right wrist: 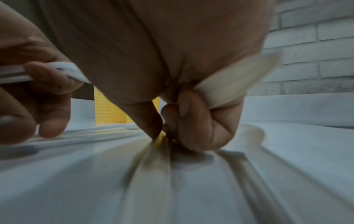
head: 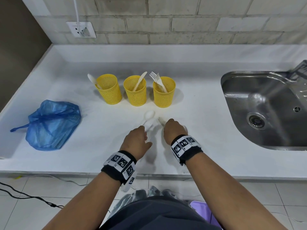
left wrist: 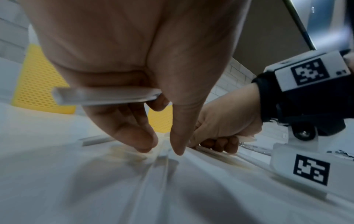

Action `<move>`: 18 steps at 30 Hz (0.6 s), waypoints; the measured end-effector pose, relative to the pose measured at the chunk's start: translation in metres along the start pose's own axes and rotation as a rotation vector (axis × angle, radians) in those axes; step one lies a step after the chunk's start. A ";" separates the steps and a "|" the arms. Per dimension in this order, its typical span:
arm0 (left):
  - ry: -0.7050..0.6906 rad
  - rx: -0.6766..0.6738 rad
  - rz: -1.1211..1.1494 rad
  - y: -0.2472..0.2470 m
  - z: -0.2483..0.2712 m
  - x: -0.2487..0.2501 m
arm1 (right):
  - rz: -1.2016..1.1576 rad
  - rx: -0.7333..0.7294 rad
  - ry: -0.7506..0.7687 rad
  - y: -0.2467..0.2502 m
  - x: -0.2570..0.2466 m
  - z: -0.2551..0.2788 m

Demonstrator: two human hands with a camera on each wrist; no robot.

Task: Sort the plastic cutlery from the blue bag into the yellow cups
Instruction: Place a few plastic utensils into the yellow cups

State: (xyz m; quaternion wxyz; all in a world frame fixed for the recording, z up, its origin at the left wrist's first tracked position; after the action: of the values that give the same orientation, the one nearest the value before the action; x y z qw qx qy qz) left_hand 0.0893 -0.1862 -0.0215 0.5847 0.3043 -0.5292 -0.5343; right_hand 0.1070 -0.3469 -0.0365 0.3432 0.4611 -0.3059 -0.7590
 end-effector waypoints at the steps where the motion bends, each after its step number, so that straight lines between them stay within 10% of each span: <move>1: -0.005 0.001 -0.028 -0.001 -0.001 0.001 | -0.010 0.004 -0.010 0.000 0.000 0.000; 9: 0.138 -0.047 0.086 -0.010 -0.001 -0.012 | -0.086 0.021 0.019 0.009 0.009 0.002; 18: 0.214 -0.057 0.379 -0.007 -0.004 -0.027 | -0.832 0.011 0.095 0.010 0.014 0.021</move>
State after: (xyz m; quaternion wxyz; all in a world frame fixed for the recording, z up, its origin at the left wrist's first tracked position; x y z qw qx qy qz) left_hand 0.0944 -0.1631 -0.0373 0.7358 0.2377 -0.4967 -0.3942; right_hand 0.0853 -0.3606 -0.0266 0.0188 0.5816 -0.0814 -0.8092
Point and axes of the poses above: each hand's wrist, its own z-axis away from the middle knuckle, its own y-axis out of the back of the hand, x = y × z, the point moved 10 cm from there along -z, towards the middle knuckle, and after that the axes turned 14 degrees about -z, right-handed, at the moved point
